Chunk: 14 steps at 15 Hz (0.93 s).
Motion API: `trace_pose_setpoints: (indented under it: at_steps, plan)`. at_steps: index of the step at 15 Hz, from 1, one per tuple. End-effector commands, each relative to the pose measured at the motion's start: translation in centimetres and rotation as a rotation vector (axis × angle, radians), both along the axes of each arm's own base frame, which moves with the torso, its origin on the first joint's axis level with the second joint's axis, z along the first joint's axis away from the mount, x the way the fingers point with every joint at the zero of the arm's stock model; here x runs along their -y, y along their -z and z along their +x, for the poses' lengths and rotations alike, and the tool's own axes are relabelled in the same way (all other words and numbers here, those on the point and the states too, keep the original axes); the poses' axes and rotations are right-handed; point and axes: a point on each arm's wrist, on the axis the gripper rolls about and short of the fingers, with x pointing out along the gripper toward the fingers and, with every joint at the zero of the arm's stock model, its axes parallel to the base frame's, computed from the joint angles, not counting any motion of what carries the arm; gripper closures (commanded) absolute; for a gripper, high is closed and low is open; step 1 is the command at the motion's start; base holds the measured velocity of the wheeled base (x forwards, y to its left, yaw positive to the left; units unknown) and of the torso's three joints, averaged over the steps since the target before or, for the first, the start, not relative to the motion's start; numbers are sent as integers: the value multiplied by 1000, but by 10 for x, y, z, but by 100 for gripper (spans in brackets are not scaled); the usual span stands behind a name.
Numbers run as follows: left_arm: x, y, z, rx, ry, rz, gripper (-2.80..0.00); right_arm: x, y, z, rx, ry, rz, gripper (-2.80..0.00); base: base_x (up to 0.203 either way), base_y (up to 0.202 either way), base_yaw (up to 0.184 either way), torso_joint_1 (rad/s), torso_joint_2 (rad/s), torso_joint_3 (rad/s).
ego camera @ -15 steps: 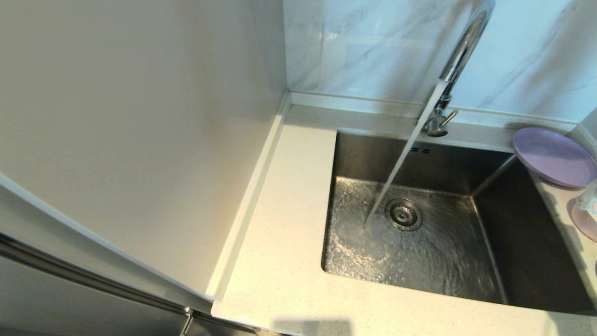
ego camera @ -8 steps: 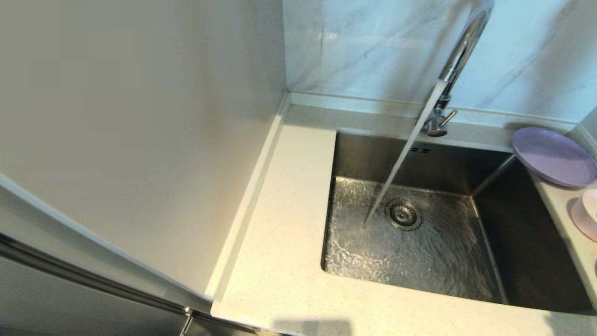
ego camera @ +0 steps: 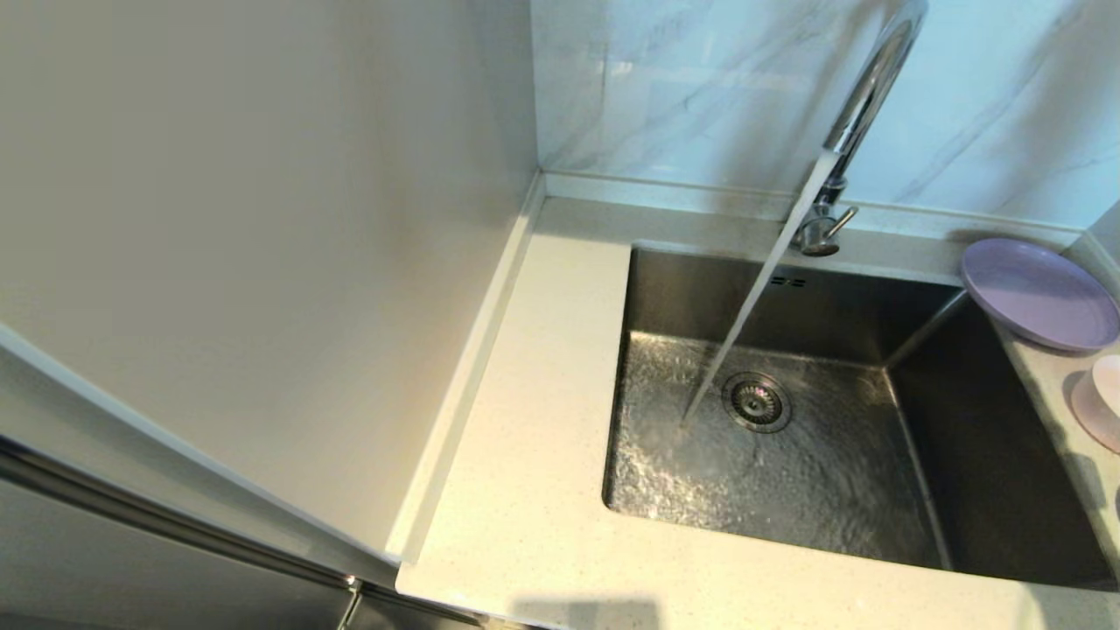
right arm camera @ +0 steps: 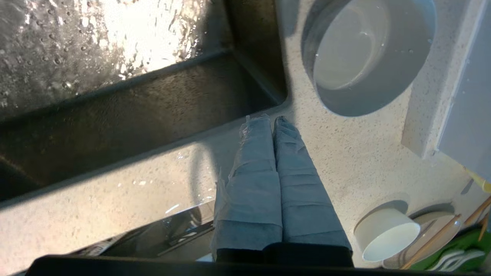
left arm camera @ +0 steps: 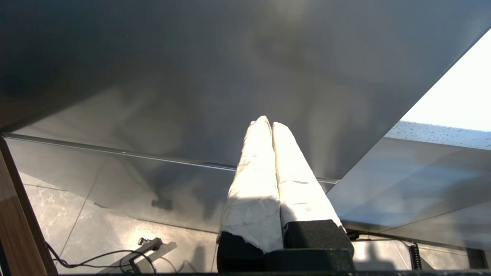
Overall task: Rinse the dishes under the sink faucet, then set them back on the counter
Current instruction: Pick up the bowl
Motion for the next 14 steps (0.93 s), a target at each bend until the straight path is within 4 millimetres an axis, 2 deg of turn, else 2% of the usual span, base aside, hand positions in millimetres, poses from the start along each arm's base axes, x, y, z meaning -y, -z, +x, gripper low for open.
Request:
trace_pose_setpoints:
  at_steps: [1,3,4,7,14]
  plan:
    - [0,0,0,0,-1,0,0,20,18,14,-70,76,28,0,0,0,0,0,0,0]
    - [0,0,0,0,-1,0,0,36,30,17,-108,154,54,0,0,0,0,0,0,0]
    - [0,0,0,0,-1,0,0,43,35,17,-119,180,62,-280,0,0,0,0,0,0]
    - [0,0,0,0,-1,0,0,55,47,17,-115,195,93,-280,0,0,0,0,0,0]
    - [0,0,0,0,-1,0,0,69,51,24,-87,205,156,-280,0,0,0,0,0,0]
